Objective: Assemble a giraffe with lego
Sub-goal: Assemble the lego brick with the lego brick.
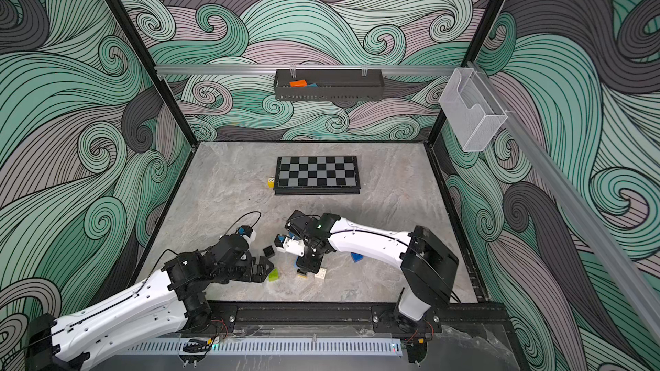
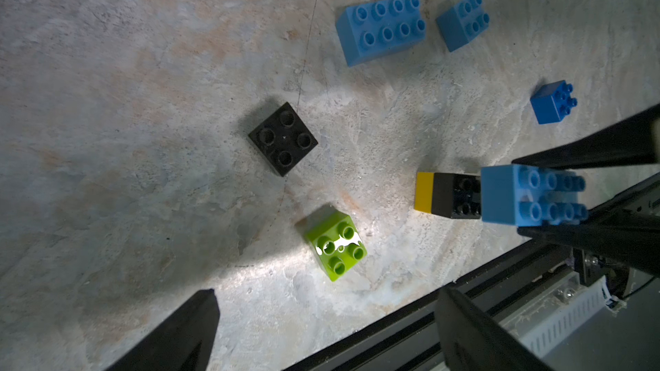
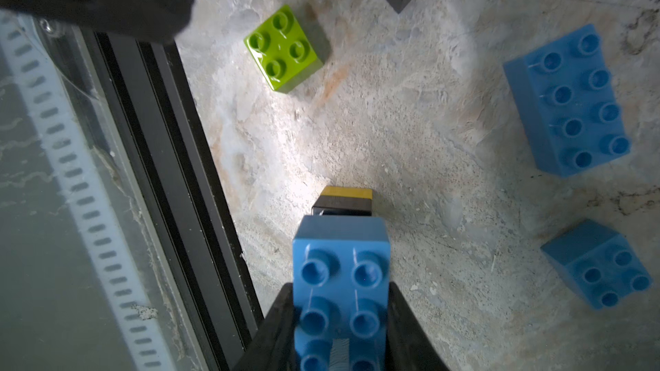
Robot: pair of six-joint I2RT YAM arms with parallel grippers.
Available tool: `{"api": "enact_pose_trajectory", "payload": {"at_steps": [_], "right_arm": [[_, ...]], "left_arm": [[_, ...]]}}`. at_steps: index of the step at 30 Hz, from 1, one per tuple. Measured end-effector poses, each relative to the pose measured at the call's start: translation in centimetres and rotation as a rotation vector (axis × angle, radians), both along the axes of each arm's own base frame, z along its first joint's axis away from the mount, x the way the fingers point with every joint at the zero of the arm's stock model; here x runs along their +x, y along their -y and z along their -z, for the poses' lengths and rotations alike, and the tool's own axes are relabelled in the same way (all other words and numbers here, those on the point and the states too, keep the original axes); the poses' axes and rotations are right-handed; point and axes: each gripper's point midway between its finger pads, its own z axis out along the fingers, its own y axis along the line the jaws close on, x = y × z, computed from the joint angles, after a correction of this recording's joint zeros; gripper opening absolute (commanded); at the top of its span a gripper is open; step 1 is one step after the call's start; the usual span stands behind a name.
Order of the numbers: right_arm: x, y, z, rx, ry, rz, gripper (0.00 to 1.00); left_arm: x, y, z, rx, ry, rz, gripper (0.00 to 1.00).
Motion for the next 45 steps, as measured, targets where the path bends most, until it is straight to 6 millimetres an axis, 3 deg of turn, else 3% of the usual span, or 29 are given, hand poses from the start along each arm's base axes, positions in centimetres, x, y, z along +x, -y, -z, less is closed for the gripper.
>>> {"api": "enact_pose_trajectory", "payload": {"at_steps": [12,45], "right_arm": [[-0.1,0.8,1.7,-0.065,-0.029,-0.003,0.24],[-0.3,0.8,2.1,-0.043,-0.025,0.031,0.24]], "left_arm": [[0.0,0.0,0.0,-0.001,0.001,0.001,0.99],[0.1,0.1,-0.1,-0.001,0.006,0.006,0.99]]}}
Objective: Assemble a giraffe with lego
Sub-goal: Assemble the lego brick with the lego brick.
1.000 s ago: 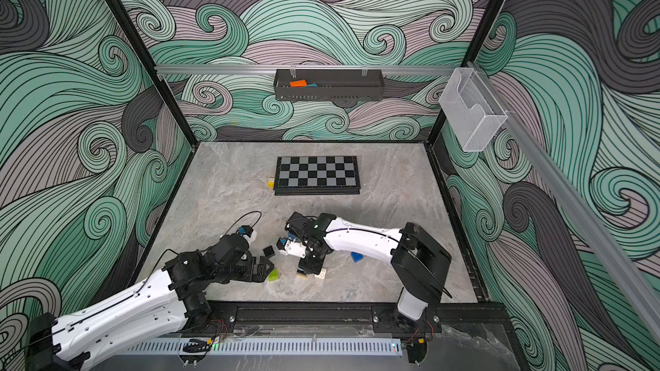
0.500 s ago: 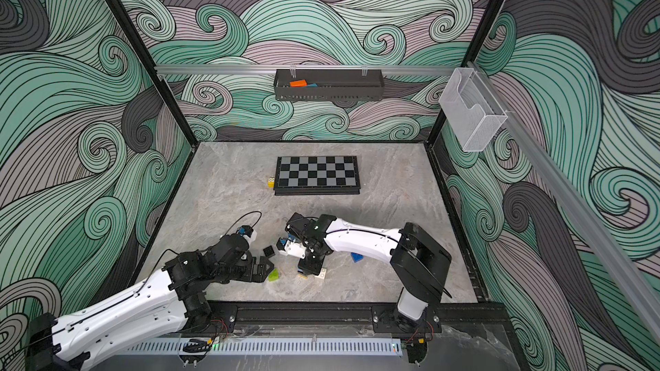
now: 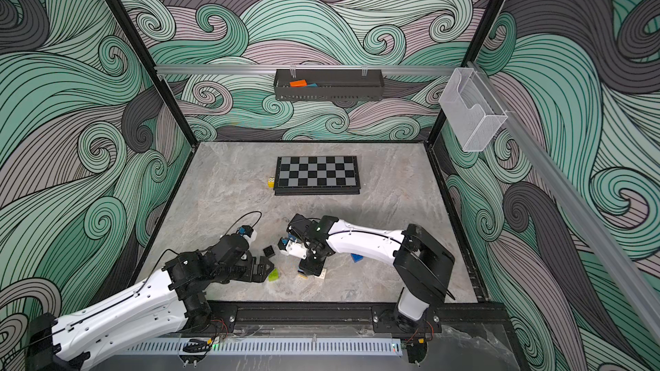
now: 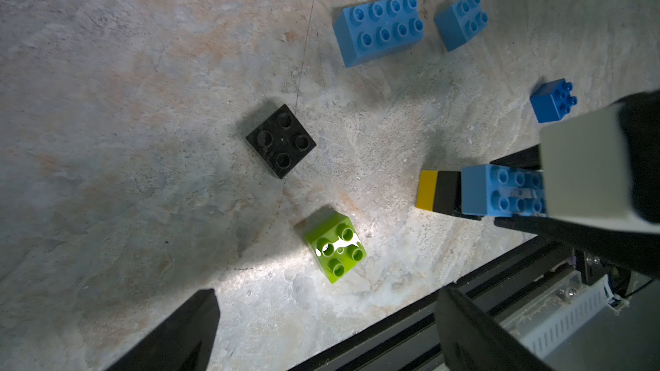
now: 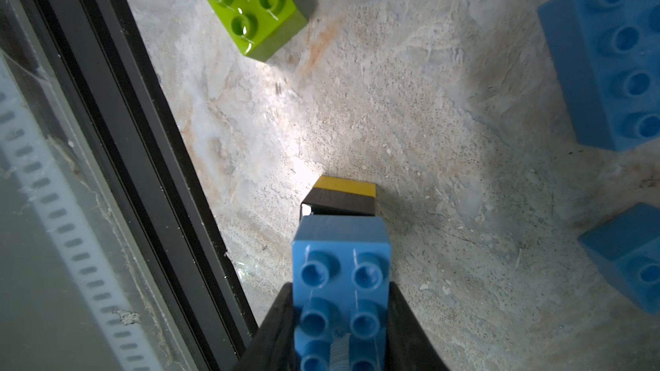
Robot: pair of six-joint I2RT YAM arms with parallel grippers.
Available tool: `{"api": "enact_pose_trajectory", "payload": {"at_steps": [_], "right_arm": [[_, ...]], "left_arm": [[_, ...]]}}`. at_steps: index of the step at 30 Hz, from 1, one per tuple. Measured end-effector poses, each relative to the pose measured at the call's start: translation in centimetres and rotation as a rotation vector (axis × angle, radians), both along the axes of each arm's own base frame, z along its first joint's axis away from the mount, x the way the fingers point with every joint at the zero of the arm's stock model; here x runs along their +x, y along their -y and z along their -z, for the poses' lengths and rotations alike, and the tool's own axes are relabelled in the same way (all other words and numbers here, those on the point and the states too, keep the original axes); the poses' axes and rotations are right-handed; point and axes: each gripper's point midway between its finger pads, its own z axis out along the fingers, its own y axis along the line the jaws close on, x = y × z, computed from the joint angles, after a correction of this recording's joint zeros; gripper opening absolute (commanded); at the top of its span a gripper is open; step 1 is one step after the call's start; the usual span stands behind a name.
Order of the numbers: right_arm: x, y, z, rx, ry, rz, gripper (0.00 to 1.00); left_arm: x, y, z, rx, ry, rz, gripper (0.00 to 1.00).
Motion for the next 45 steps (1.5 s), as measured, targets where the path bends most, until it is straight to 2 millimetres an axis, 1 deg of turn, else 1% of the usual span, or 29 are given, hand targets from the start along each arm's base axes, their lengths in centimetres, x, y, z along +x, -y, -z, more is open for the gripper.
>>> {"api": "enact_pose_trajectory", "payload": {"at_steps": [22,31,38,41,43,45], "right_arm": [[-0.1,0.0,0.1,0.029,0.013,-0.005,0.24],[-0.2,0.0,0.1,0.039,0.017,-0.005,0.24],[-0.2,0.1,0.1,0.045,0.019,-0.006,0.24],[-0.3,0.2,0.1,0.046,0.018,-0.006,0.24],[-0.5,0.4,0.2,0.044,0.014,-0.006,0.24],[-0.5,0.4,0.1,0.047,0.011,-0.007,0.24]], "left_arm": [[0.0,0.2,0.2,0.003,-0.007,0.005,0.99],[-0.2,0.7,1.4,0.027,-0.051,0.028,0.99],[0.0,0.9,3.7,0.104,-0.105,0.038,0.99],[0.4,1.3,4.6,0.138,-0.14,0.032,0.94],[0.8,2.1,4.7,0.149,-0.162,0.035,0.89],[1.4,3.2,4.4,0.137,-0.166,0.041,0.87]]}}
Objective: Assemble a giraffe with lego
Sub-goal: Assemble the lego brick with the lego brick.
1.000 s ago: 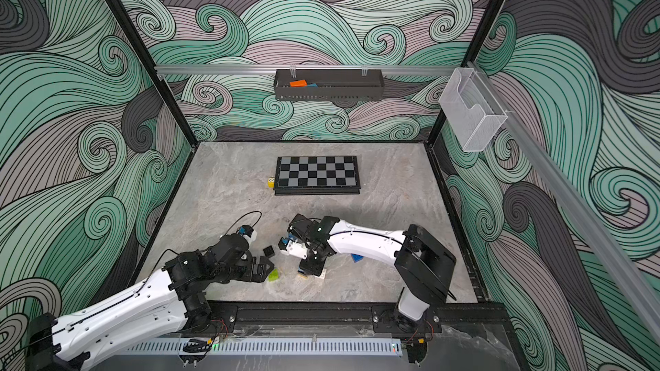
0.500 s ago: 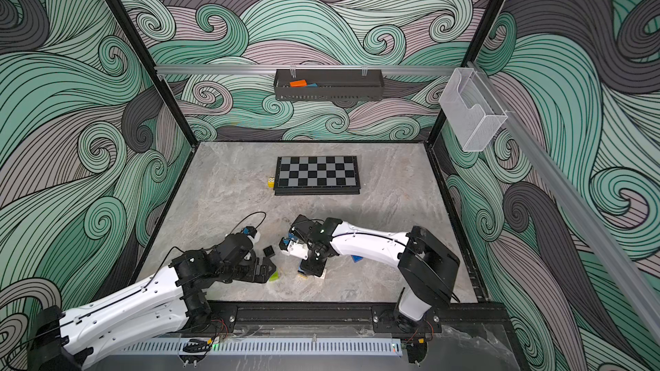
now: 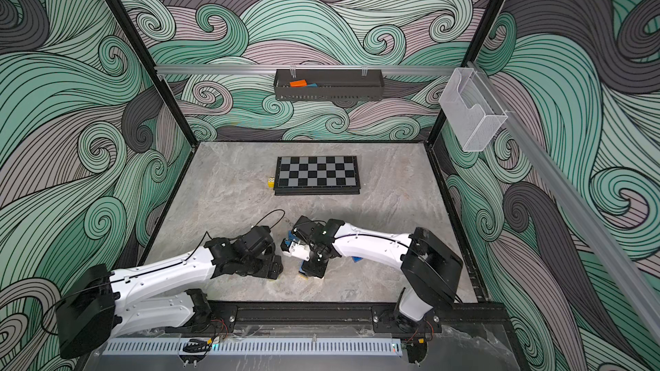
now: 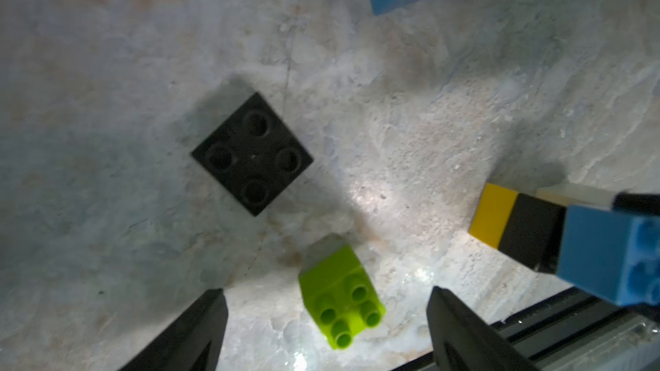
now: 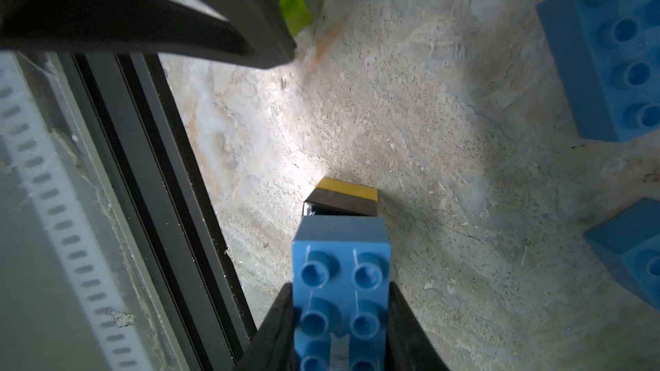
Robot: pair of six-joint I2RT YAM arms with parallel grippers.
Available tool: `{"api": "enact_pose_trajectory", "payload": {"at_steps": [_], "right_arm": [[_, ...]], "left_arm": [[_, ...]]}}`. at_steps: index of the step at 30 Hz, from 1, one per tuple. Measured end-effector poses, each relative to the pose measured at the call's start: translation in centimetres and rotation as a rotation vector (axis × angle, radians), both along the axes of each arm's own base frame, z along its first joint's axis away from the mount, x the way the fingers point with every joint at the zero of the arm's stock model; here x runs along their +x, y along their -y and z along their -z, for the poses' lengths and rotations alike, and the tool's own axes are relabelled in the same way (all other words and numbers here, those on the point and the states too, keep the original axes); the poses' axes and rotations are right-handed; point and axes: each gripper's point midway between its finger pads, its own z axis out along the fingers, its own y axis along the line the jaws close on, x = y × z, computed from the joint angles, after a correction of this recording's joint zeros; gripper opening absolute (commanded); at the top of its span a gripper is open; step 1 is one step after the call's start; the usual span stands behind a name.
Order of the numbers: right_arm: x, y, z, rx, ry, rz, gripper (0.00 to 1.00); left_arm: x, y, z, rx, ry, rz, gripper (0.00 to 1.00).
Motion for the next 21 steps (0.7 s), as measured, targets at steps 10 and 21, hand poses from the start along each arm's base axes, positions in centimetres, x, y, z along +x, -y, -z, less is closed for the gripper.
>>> {"api": "enact_pose_trajectory", "payload": {"at_steps": [10,21], "right_arm": [[0.0,0.2,0.0,0.0,-0.003,0.004,0.24],[-0.1,0.1,0.0,0.003,-0.003,0.006,0.24]], "left_arm": [[0.5,0.6,-0.5,-0.016,0.01,-0.004,0.87],[0.7,0.7,-2.7,-0.09,0.067,-0.03,0.87]]}}
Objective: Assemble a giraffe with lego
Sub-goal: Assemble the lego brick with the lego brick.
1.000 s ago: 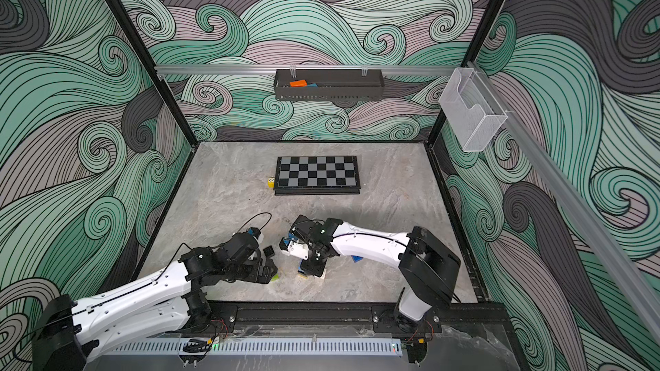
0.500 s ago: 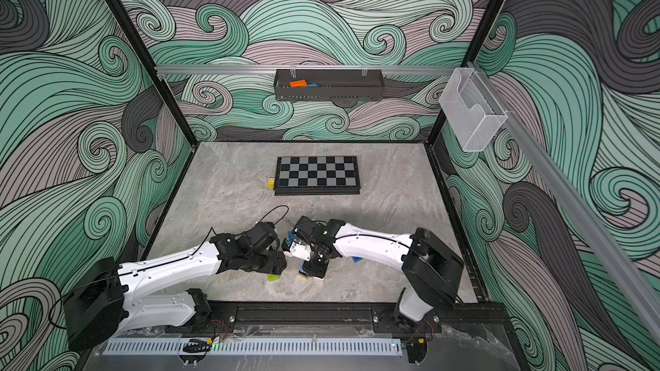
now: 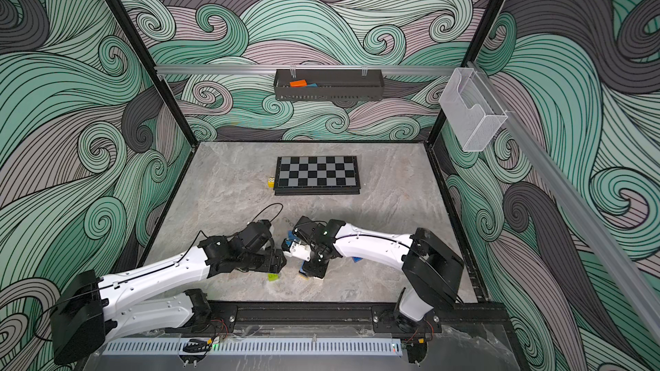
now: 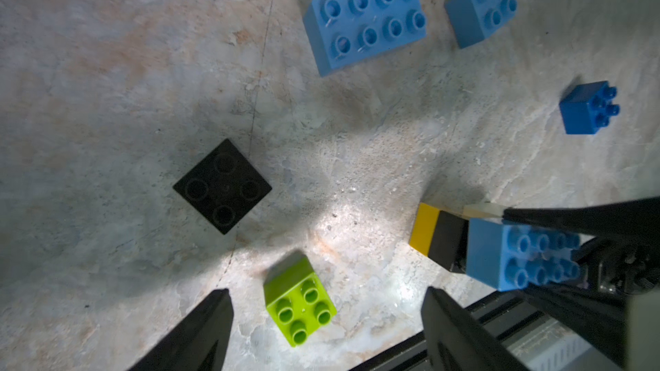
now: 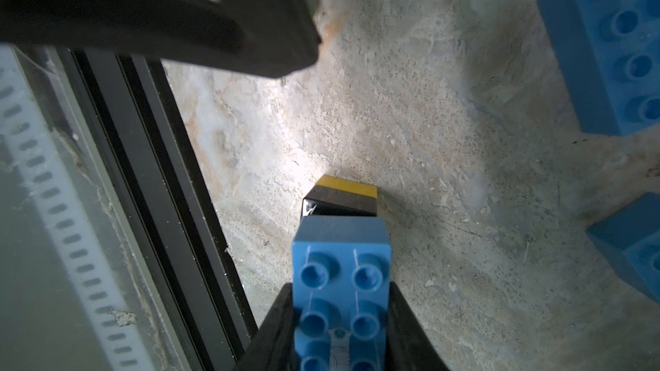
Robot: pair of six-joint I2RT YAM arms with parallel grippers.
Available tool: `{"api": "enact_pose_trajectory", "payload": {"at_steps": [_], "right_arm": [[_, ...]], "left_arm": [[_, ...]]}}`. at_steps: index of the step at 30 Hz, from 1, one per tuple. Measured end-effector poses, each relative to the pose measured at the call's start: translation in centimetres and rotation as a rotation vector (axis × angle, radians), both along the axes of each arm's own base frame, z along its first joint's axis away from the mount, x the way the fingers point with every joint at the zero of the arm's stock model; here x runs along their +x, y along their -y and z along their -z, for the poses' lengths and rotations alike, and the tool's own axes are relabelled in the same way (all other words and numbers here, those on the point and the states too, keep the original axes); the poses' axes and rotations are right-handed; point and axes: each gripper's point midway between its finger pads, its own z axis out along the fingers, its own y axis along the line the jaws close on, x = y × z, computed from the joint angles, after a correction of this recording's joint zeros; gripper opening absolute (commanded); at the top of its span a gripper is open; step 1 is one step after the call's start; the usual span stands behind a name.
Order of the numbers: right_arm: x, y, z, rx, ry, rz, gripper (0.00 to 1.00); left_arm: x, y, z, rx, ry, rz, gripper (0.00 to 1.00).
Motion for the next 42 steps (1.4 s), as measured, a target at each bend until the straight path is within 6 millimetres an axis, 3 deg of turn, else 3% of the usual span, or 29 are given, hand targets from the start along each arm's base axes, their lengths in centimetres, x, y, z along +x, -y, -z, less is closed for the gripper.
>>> {"api": "enact_pose_trajectory", "payload": {"at_steps": [22,32,42], "right_arm": [[-0.3,-0.6,0.1,-0.002,-0.006,0.019,0.24],[-0.1,-1.3,0.2,-0.026,-0.02,0.021,0.24],[0.0,-1.7,0.2,-0.059,-0.042,0.056,0.23]], "left_arm": [[-0.7,-1.8,-0.6,-0.002,0.027,-0.04,0.88],[-1.1,-3.6,-0.9,-0.037,0.093,-0.088,0.88],[-0.9,-3.8,-1.2,-0.043,0.114,-0.096,0.88]]}}
